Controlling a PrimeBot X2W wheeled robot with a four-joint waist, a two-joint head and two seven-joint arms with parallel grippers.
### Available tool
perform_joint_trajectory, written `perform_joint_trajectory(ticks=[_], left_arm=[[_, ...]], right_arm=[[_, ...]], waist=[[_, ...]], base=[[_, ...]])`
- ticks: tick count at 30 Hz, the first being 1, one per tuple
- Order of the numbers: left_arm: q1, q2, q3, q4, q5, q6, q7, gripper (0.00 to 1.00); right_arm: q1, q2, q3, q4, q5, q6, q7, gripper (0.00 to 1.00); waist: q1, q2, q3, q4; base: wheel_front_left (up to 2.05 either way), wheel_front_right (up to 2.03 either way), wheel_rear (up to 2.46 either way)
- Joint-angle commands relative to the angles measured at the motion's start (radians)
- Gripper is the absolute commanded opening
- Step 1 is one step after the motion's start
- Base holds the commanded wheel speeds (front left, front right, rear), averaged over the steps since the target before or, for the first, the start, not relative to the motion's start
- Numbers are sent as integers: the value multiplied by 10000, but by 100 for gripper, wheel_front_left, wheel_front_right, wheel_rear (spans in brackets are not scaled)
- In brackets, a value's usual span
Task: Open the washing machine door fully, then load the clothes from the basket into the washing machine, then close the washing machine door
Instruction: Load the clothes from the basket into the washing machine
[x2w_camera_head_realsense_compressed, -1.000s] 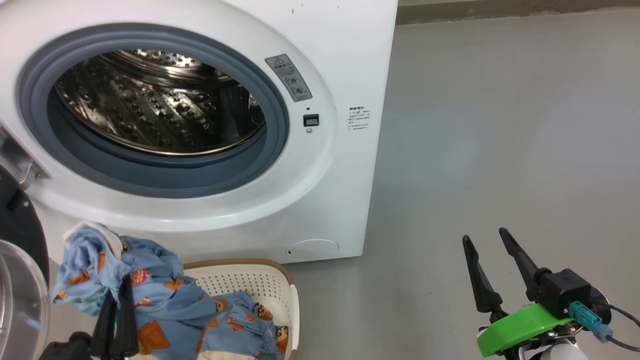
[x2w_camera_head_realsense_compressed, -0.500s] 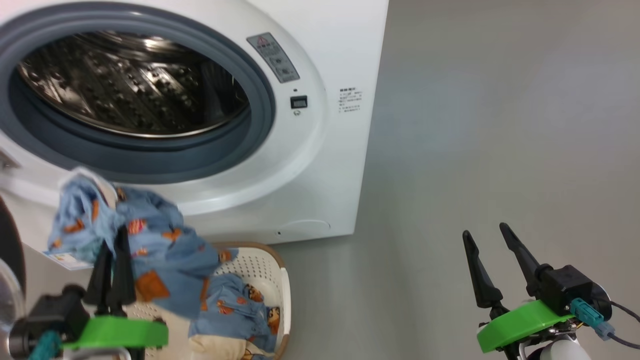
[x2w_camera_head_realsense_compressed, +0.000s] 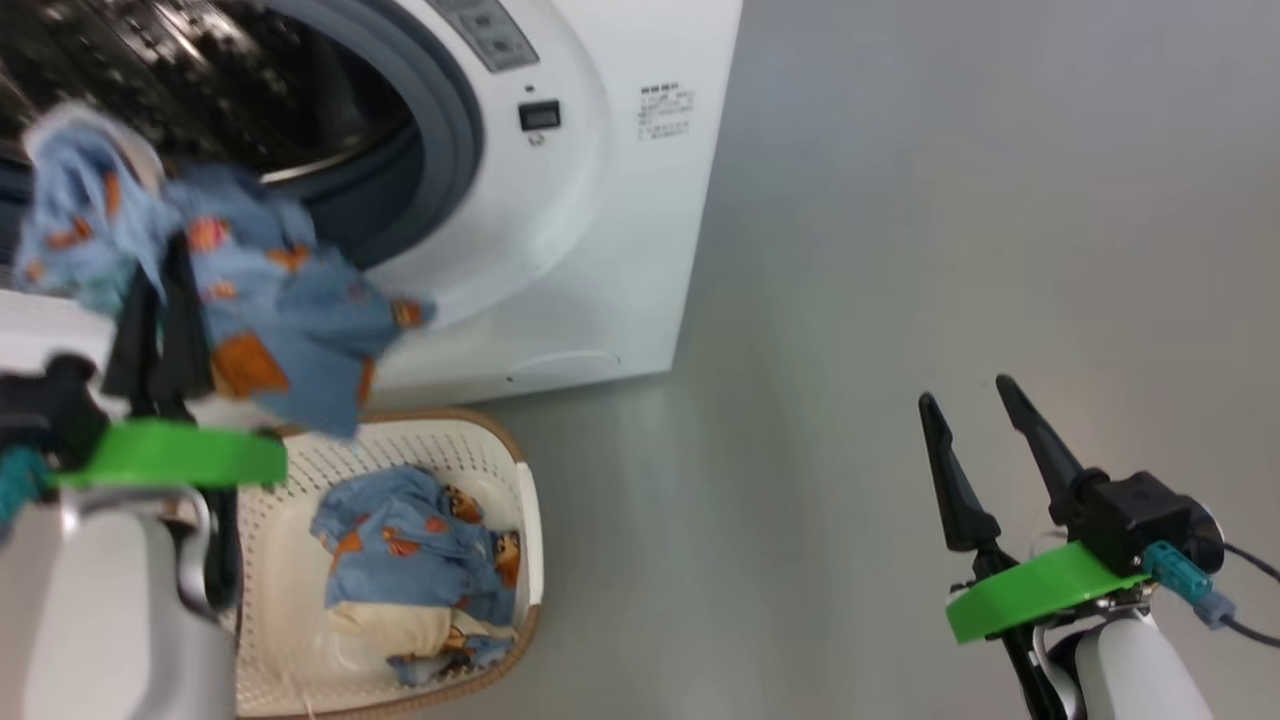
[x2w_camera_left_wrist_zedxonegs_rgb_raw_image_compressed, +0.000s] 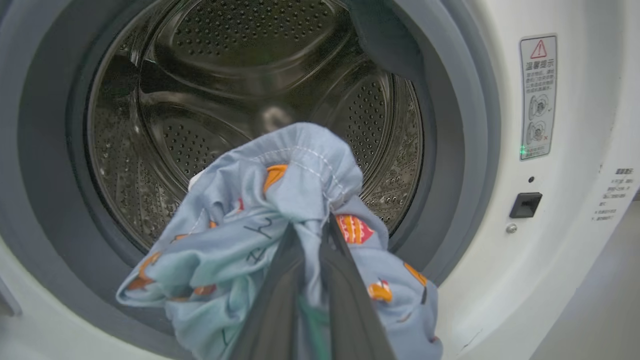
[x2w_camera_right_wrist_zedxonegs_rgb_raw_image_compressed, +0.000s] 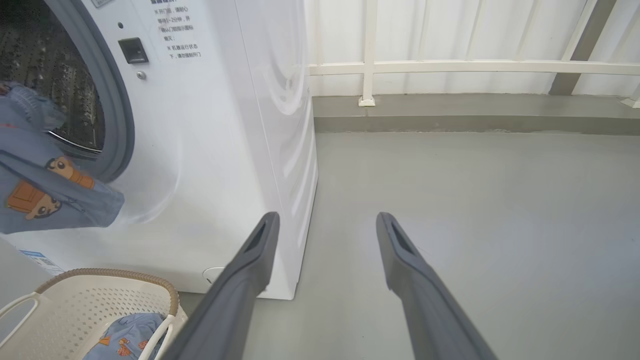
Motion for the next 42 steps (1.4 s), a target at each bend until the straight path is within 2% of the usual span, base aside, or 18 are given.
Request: perform_joint_trajectory(ticks=[1,21,25,32,37,42], left_arm=[[-523,448,367,-89,73,-70,-80,0],[-5917,2005,89,3372,230,-167,-68,0],[-6762,2192,-147,4299,137,-176,292,0],[-8379,2486,-768,5188,-1112,-186,1554,0],[-9208,3009,-1753,5277,-2120,-188,2812,0],[-9626,3428,-2404,5015,-2728,-188,3158,0]], right_arm=[[-229,21,312,-311,-66,16,-118,100],[-1119,22,633,-570,303,16,-118,100],[-1148,22,720,-465,400,16,-118,100],[-1183,22,827,-475,488,16,-118,100],[-1352,22,948,-479,679,16,-118,100],[-1555,22,1016,-486,812,16,-118,100]], waist=[[0,0,785,-327],[0,0,3068,-990],[0,0,3388,-1080],[0,0,4051,-1155],[0,0,4595,-1132],[0,0,4999,-1057]], base=[[0,0,0],[0,0,0],[0,0,0],[0,0,0],[0,0,0],[0,0,0]])
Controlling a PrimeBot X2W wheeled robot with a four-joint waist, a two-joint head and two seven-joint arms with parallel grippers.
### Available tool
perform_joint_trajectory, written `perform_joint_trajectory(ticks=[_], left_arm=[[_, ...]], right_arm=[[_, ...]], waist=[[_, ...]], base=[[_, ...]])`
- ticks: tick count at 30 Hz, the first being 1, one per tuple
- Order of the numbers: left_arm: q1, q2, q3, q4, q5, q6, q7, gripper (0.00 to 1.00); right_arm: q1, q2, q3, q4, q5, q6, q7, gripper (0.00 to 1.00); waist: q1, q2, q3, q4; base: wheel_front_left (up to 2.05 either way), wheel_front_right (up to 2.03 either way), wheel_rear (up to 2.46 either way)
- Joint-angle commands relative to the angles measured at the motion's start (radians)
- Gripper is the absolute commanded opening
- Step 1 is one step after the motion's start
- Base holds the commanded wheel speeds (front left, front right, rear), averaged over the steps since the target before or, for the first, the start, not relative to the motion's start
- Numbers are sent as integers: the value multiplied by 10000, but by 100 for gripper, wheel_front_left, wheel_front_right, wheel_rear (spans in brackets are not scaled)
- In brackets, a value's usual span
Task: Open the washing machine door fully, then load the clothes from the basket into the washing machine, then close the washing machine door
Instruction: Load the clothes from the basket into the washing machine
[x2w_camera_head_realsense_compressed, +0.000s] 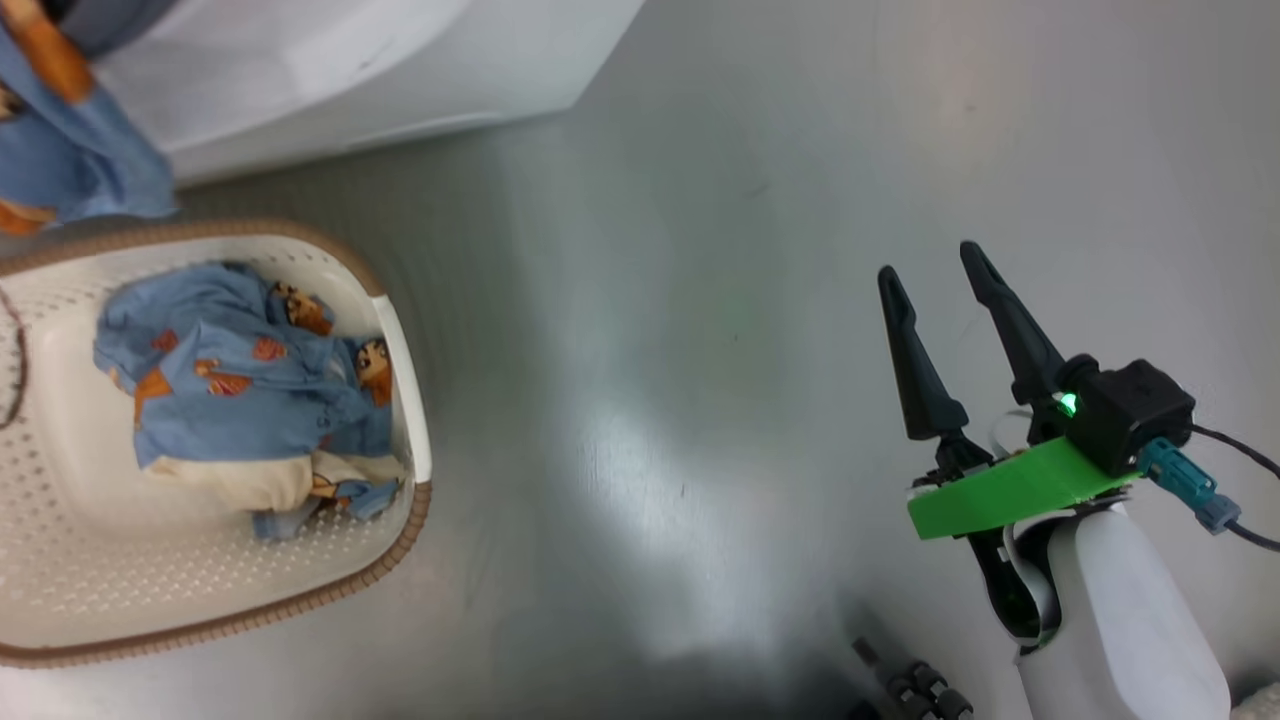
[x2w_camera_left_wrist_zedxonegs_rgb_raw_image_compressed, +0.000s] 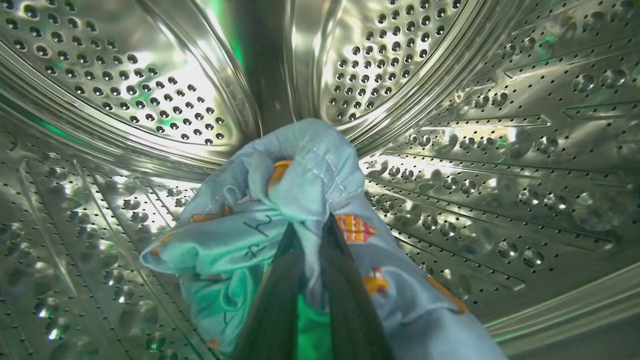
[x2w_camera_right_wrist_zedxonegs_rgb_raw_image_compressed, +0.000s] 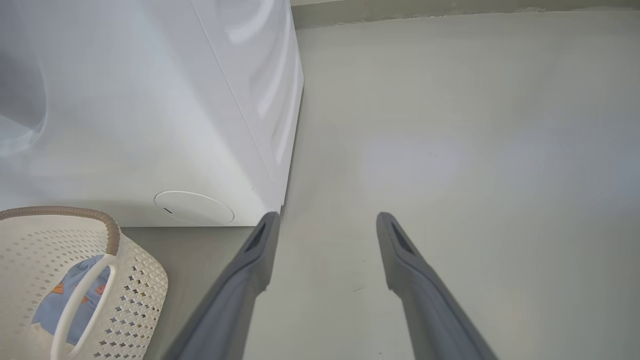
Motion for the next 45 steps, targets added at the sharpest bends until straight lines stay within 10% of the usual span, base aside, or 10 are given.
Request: perform_joint_trajectory(ticks=[1,12,17,29,30,32,45], left_arm=[[-198,596,36,-329,-100,-29,26,0],[-605,1424,-770,-832,-1588,-30,-465,0],[-1277,2023,-846,-1106,-657,108,-2826,0],[-1435,1883,-971,-275,-291,112,-3203,0],[-1430,1833,-988,-182,-343,98,-3204,4],[-1382,1731,-1016,54,-499,71,-3125,100],[-529,1182,-1219,274,-925,56,-3196,100]], right_arm=[[183,28,242,-224,49,16,-117,100],[-180,28,297,-275,239,16,-117,100],[-322,28,415,-260,433,16,-117,100],[-366,28,398,-122,524,16,-117,100],[-370,28,379,-107,520,16,-117,100],[-380,28,360,-91,510,16,-117,100],[-313,28,115,-31,335,16,-117,100]], waist=[[0,0,328,57],[0,0,885,77],[0,0,1066,8],[0,0,971,4],[0,0,957,24],[0,0,912,67],[0,0,268,539]], base=[[0,0,0],[0,0,0],[0,0,0],[0,0,0],[0,0,0],[0,0,0],[0,0,0]])
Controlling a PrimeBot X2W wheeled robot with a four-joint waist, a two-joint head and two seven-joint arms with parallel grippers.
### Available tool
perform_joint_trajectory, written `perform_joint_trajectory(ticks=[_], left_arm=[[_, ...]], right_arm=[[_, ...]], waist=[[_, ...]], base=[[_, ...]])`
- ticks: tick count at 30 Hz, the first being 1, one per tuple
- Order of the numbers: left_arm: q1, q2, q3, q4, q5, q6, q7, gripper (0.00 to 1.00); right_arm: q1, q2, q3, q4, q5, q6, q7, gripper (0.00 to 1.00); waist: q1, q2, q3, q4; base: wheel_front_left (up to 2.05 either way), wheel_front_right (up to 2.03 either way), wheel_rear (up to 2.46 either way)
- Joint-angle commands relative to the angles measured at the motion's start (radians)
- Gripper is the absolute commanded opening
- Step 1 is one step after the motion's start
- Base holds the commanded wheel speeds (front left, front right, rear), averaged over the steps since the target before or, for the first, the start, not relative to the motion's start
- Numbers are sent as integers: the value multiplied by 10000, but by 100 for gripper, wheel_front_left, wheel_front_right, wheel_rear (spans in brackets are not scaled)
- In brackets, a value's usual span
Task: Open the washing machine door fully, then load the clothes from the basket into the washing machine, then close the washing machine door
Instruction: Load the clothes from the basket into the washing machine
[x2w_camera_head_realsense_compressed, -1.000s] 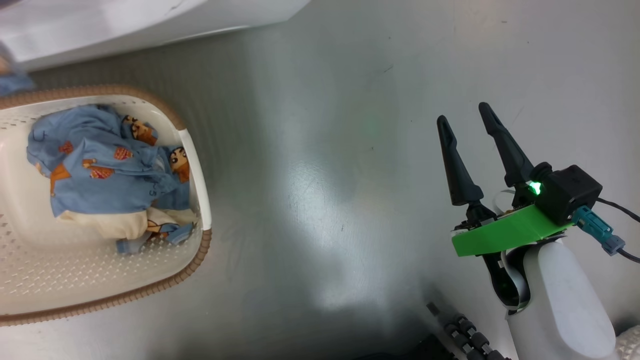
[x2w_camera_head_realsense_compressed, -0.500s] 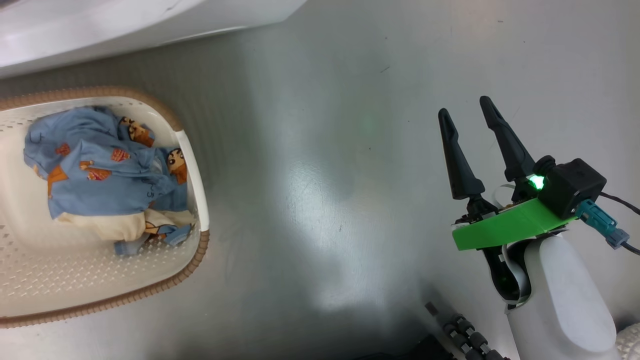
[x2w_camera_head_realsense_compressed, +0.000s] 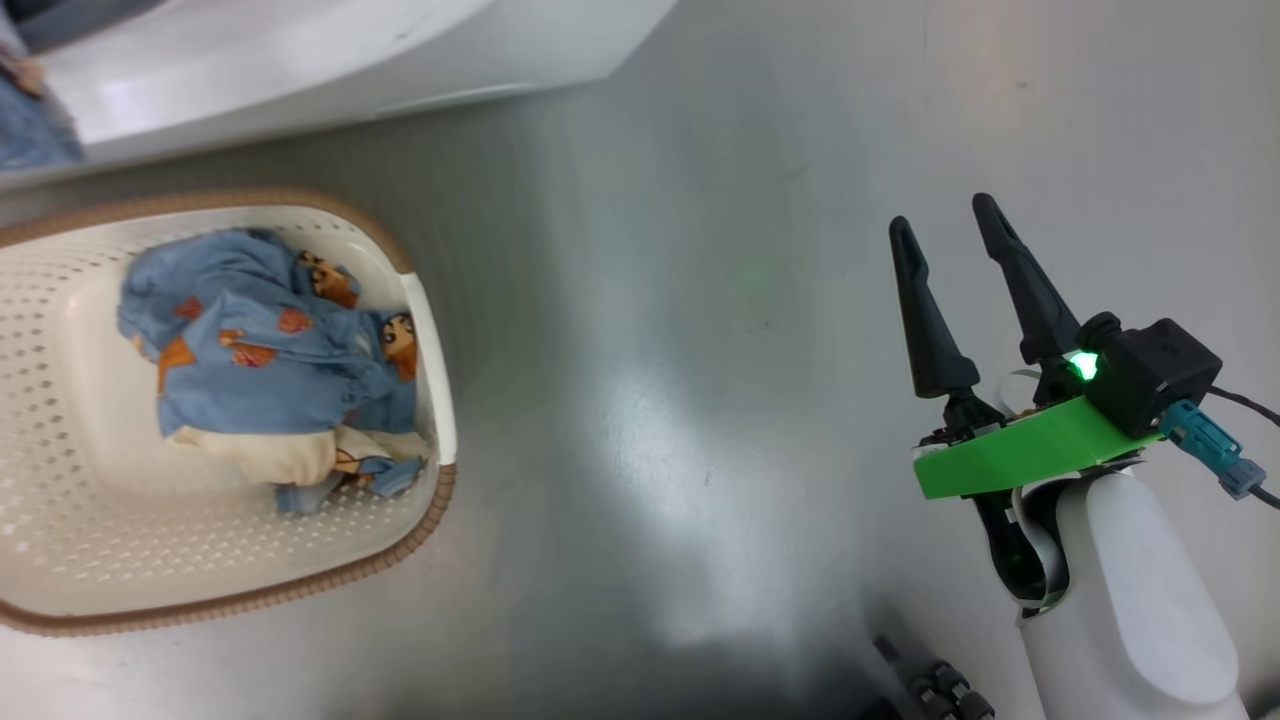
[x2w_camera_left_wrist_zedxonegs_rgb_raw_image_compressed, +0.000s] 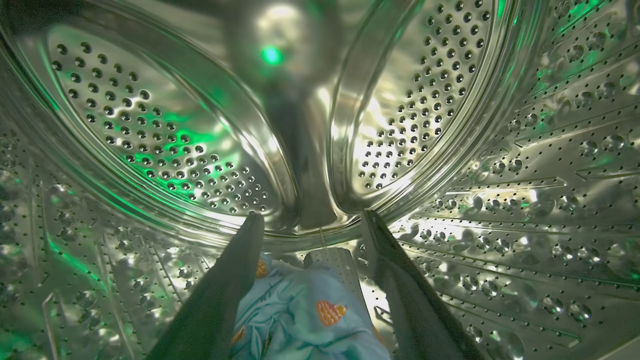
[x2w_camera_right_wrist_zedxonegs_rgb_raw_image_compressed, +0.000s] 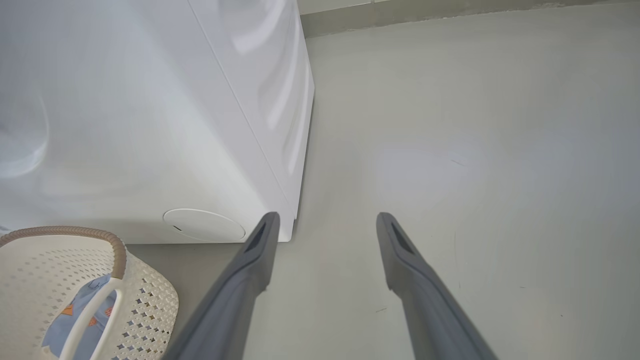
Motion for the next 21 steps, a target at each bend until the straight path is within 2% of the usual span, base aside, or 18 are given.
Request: perform_joint_trajectory(ticks=[1,21], left_arm=[[286,431,144,-257,0,94,-52,100],[3797,-739,1061,-2920,482,870,-79,100]], right_arm=[[342,49,115,-148,-119,16,-48,100],[737,49,-4,147,-422,16,-48,100]], waist=[[0,0,-244,175],[0,0,-1751,735]], base=[[0,0,0],[0,0,0]])
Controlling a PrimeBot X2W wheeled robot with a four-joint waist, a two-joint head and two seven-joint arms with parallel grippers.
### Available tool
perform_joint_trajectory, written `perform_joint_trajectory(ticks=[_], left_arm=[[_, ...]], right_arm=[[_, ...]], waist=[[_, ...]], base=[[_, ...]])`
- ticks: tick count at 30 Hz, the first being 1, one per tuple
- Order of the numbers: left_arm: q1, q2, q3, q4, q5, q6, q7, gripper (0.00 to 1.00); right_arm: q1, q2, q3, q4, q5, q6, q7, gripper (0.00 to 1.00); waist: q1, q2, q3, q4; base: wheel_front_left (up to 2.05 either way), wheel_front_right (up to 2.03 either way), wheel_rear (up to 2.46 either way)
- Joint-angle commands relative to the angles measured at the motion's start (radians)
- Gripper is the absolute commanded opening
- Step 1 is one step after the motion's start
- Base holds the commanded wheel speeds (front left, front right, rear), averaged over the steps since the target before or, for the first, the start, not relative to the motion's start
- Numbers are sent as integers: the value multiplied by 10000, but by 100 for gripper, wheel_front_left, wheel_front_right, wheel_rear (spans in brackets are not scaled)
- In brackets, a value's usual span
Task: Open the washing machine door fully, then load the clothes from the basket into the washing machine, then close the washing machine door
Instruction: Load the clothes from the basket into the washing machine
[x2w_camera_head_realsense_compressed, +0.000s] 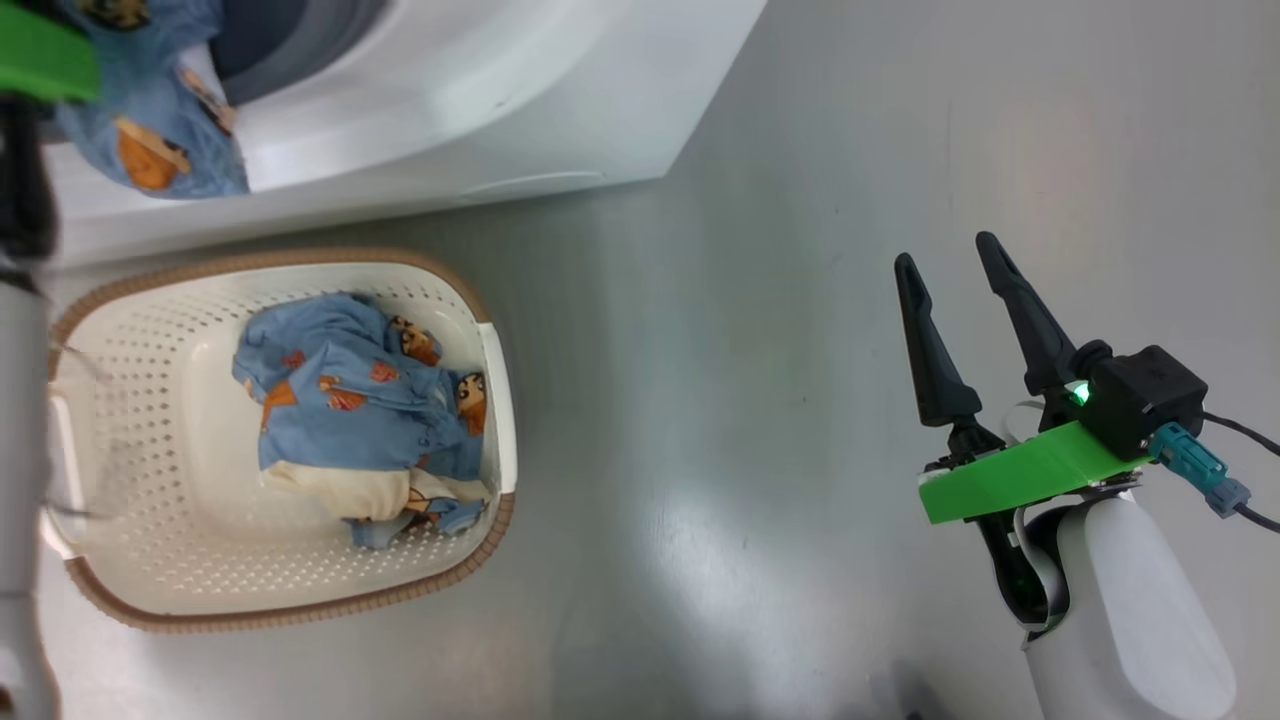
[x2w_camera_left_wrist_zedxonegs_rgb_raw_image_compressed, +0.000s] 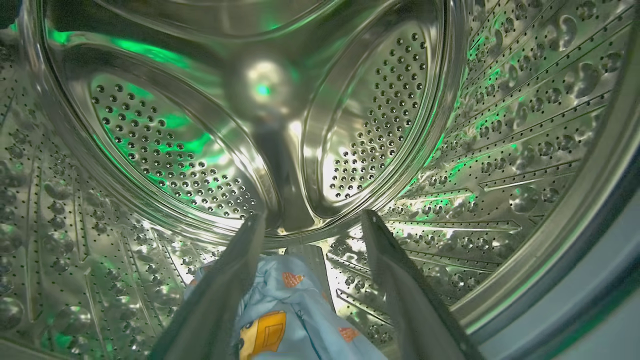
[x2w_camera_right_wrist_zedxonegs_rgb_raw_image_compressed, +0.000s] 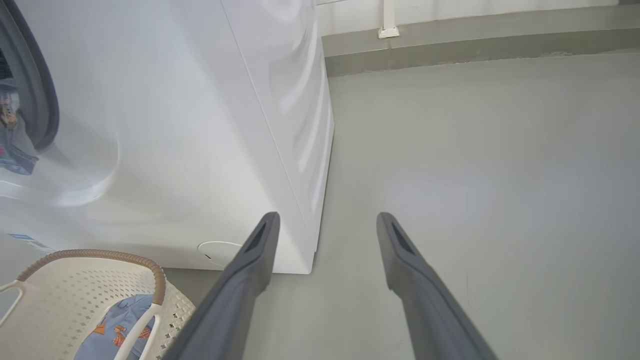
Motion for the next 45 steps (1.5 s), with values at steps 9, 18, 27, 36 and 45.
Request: perform_joint_trajectory(ticks=[9,18,27,36,45], left_arm=[[1816,111,771,-1603,368,330,-48,100],[3665,-341,1154,-3025,920,504,-49,100],[5547,-869,2081,-4466,1260,600,-49,100],[7540,-1670,3065,-5453,1881,534,-49,100],[8889,-2275,3404,-5545,2483,412,-49,100]], right_arm=[[538,61,199,-141,-81,16,-48,100],[571,61,204,-110,-66,16,-48,100],[603,61,285,-127,-5,16,-48,100],[634,61,295,-107,-32,16,-48,100],[649,61,325,-119,-67,16,-48,100]], waist=[[0,0,-427,151],[0,0,-669,239],[0,0,-737,238],[0,0,-784,225],[0,0,-842,267]], base=[[0,0,0],[0,0,0],[0,0,0],[0,0,0],[0,0,0]])
